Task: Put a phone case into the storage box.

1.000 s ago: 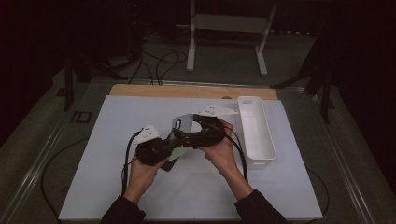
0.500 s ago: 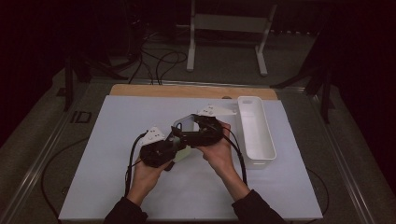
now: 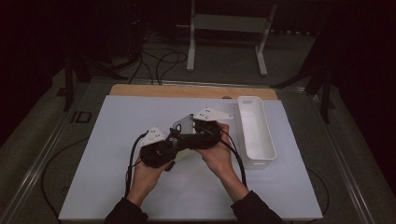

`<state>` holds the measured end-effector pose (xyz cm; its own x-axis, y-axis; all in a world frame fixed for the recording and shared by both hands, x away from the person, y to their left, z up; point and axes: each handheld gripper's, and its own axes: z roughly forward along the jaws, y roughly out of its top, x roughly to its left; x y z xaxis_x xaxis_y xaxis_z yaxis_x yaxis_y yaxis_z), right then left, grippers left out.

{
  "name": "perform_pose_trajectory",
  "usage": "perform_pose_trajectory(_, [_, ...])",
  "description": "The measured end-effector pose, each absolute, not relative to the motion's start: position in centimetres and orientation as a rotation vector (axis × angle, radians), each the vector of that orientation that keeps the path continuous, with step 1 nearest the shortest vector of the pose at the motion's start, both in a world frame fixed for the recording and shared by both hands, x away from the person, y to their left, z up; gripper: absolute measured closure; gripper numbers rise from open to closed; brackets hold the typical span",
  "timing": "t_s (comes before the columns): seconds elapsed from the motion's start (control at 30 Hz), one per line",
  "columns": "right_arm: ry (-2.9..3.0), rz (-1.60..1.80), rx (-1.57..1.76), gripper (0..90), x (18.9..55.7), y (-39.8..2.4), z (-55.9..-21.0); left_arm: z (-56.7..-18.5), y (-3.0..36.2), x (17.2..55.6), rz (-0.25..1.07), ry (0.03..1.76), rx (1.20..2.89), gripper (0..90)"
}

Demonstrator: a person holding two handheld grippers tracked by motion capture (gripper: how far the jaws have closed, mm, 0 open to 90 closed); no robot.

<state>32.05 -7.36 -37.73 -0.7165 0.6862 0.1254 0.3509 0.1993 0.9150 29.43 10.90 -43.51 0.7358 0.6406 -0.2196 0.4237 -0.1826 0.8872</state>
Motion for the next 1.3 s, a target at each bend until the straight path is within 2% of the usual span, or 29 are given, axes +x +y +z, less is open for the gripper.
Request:
perform_pose_trajectory(0.3, [2.155, 1.520, 0.975, 16.1, 32.1, -7.6, -37.7, -43.7, 11.3, 29.4, 0.300, 0.889, 1.815, 28.4])
perform_pose_trajectory(0.33, [2.153, 1.518, 0.976, 16.1, 32.1, -7.7, -37.7, -43.6, 11.4, 29.3, 0.311, 0.894, 1.813, 28.4])
perform_pose_trajectory(0.43, [2.146, 1.513, 0.976, 16.1, 32.1, -7.8, -37.6, -43.6, 11.8, 29.1, 0.359, 0.908, 1.808, 15.9])
perform_pose_trajectory(0.5, [2.143, 1.513, 0.980, 16.1, 32.1, -7.9, -37.6, -43.6, 12.1, 29.0, 0.380, 0.913, 1.804, 13.4])
perform_pose_trajectory(0.57, [2.143, 1.511, 0.979, 16.1, 32.2, -8.0, -37.6, -43.5, 12.3, 29.0, 0.402, 0.926, 1.811, 6.2])
perform_pose_trajectory(0.67, [2.141, 1.505, 0.981, 16.1, 32.2, -8.0, -37.6, -43.5, 12.7, 28.9, 0.426, 0.914, 1.830, 0.9])
perform_pose_trajectory(1.3, [2.135, 1.476, 0.979, 16.1, 32.5, -8.6, -37.6, -44.1, 15.5, 27.7, 0.552, 0.895, 1.829, 0.0])
